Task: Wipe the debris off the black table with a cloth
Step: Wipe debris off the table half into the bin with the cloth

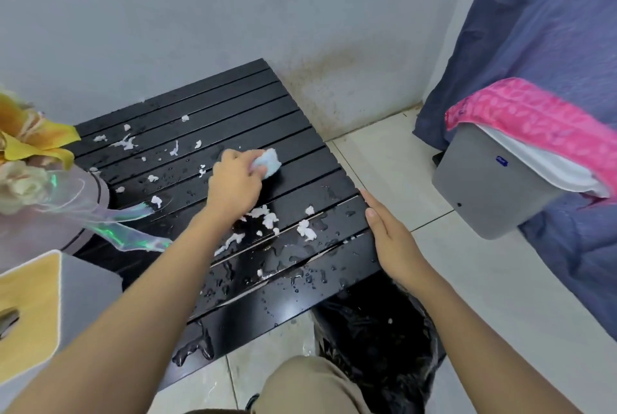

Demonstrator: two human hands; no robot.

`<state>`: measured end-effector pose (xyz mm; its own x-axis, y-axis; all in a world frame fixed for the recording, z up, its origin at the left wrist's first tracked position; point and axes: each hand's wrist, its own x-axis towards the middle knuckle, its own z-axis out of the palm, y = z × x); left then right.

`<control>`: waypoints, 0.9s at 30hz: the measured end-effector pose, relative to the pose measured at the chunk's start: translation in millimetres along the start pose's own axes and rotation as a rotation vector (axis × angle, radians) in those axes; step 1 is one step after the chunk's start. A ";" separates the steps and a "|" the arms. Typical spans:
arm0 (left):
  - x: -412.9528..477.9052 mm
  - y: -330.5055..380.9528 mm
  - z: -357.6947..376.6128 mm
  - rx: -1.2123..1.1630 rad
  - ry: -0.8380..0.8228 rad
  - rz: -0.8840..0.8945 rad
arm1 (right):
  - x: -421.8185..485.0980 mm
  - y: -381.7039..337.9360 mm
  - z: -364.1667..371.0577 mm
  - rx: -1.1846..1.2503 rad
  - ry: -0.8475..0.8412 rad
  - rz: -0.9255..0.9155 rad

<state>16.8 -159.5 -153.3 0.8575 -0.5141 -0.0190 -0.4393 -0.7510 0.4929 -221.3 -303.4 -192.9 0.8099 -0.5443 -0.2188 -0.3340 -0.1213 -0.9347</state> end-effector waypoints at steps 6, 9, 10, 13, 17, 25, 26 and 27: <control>-95.7 54.3 55.3 0.152 0.142 0.106 | 4.0 0.9 -2.0 0.009 -0.048 -0.017; -107.4 70.8 48.4 -0.085 -0.127 0.217 | 3.8 0.3 -3.6 0.028 -0.065 0.003; -98.5 67.0 38.5 -0.259 -0.234 0.216 | 3.6 0.1 -4.4 0.032 -0.069 0.003; -69.3 43.3 16.9 -0.354 -0.115 0.148 | 2.2 0.8 -5.0 0.050 -0.080 0.001; -75.2 26.9 35.9 0.108 0.158 -0.098 | 2.6 1.3 -4.7 0.070 -0.080 0.016; -137.1 81.8 68.6 -0.111 -0.041 0.213 | 4.0 -1.9 -6.4 0.090 -0.094 0.036; -128.5 77.0 63.0 -0.255 -0.060 0.210 | 3.5 -2.5 -6.5 0.082 -0.090 0.030; -116.9 70.9 56.7 -0.339 -0.031 0.184 | 2.7 -3.0 -6.5 0.073 -0.091 0.025</control>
<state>-129.8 -176.2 -165.4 0.7619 -0.6436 0.0727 -0.4672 -0.4684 0.7498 -221.3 -309.9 -188.9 0.8436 -0.4679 -0.2635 -0.3211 -0.0461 -0.9459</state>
